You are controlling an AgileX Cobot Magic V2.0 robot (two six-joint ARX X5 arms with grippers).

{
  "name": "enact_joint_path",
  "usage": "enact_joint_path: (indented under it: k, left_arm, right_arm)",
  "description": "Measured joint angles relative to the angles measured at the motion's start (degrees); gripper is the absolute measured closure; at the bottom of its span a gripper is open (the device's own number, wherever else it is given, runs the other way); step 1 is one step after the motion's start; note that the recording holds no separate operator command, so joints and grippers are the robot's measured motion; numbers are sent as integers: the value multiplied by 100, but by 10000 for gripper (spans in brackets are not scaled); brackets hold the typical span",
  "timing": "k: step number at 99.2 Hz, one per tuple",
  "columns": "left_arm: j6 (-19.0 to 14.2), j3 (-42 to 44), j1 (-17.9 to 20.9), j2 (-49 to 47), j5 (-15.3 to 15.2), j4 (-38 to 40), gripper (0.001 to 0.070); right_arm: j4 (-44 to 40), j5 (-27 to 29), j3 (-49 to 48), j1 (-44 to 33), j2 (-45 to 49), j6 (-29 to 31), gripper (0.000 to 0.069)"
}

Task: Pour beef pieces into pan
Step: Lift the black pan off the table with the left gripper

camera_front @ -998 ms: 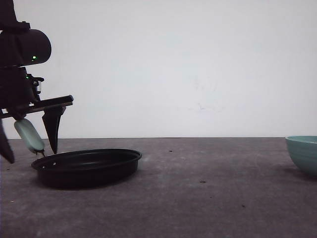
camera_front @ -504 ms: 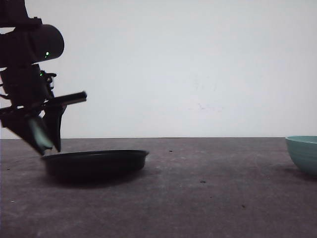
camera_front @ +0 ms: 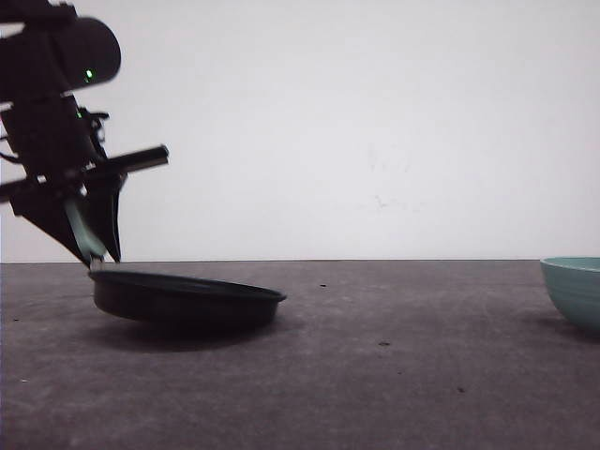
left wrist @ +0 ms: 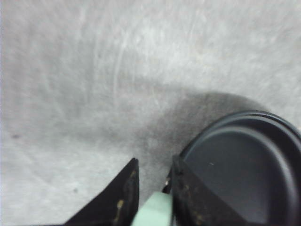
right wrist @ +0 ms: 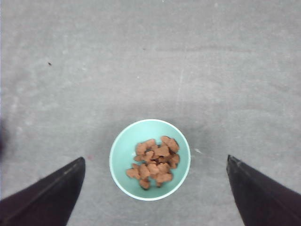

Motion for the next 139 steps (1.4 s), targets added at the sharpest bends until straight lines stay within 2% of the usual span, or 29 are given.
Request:
enact_joint_path:
  k: [28,51,70,84,94,111,139]
  left_arm:
    - [59,-7,9,-981,2,59,650]
    - [59,-7,9,-1722,278,-136,650]
    - [57,-7,9,-2031,527,-485,650]
    - [50,-9,9,-2146,785,-549,650]
    - [-11,-9,9,-2170,997,-544,650]
    - [-98,-9,9,-2170,1272,-483,650]
    - [-313,-9,9,-2170,1482,-111,651]
  right_arm:
    - [-7,131,0,0,518,-50,99]
    - [-26,153,0,-195,1145,-57,100]
    - [-437,140,0,-597,1867,-223,190]
    - [-787,140,-2,-706,2343,-363,209]
    - [-662,129,-26,-704,2505,-411,229]
    - [-299,83,-177,-704,2765,-420,344]
    - [37,-131,-208,-704,3425,-354,363]
